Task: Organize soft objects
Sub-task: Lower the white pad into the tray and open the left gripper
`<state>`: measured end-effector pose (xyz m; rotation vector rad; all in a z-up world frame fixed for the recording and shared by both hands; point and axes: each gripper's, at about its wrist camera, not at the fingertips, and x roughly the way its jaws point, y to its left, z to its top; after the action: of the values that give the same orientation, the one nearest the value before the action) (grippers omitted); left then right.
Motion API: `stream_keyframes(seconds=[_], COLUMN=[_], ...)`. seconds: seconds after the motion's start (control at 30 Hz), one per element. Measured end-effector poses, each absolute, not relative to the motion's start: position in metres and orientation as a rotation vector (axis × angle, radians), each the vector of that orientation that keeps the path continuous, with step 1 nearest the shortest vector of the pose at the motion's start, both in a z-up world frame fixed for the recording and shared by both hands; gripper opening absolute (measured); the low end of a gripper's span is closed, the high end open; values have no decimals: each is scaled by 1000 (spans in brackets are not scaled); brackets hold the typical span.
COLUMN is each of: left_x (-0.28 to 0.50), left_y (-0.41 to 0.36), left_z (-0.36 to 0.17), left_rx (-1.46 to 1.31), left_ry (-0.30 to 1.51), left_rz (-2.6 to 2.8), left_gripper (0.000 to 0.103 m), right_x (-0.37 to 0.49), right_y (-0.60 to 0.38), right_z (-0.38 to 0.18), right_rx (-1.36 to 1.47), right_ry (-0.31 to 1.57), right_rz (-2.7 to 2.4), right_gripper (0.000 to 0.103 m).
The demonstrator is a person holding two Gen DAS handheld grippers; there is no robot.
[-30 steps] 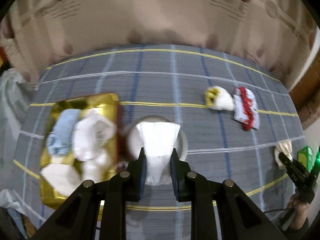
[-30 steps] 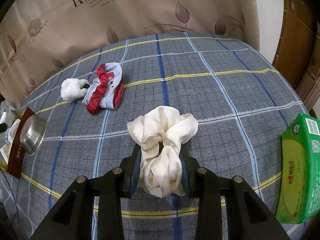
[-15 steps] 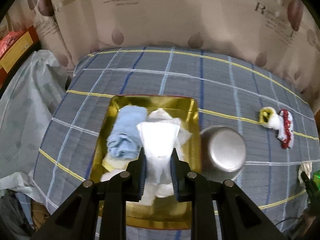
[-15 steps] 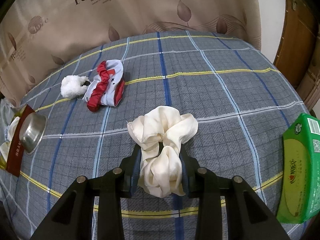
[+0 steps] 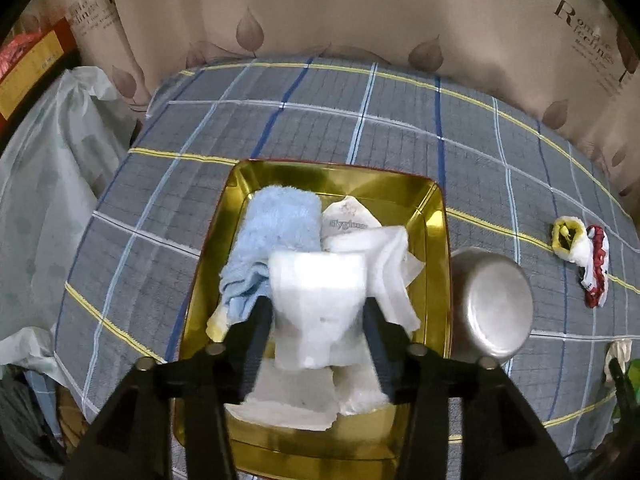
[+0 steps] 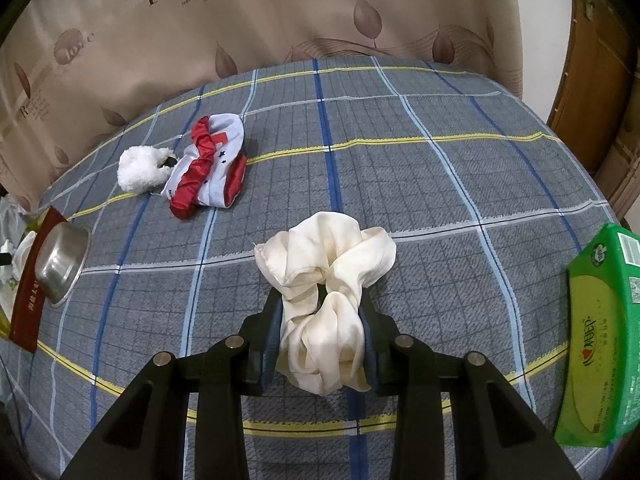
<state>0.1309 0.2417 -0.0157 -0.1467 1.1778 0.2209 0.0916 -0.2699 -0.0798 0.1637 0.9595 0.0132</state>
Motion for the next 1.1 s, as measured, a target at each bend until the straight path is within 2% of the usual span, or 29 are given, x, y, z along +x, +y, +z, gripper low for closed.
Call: stream_keyframes(seconds=[0.13, 0.67, 1.1], left_x=[130, 95, 56], left_y=[241, 249, 284], left_z=[-14, 21, 1], left_rx=[-123, -107, -135], left_ry=[1173, 1090, 1056], left_rz=[230, 229, 323], left_gripper=[56, 56, 56], right_x=[92, 90, 89], right_y=[-270, -267, -252], right_z=[-80, -77, -70], right_rx=[161, 139, 92], right_ry=[963, 945, 928], right_rz=[13, 13, 23], right_gripper=[32, 32, 32])
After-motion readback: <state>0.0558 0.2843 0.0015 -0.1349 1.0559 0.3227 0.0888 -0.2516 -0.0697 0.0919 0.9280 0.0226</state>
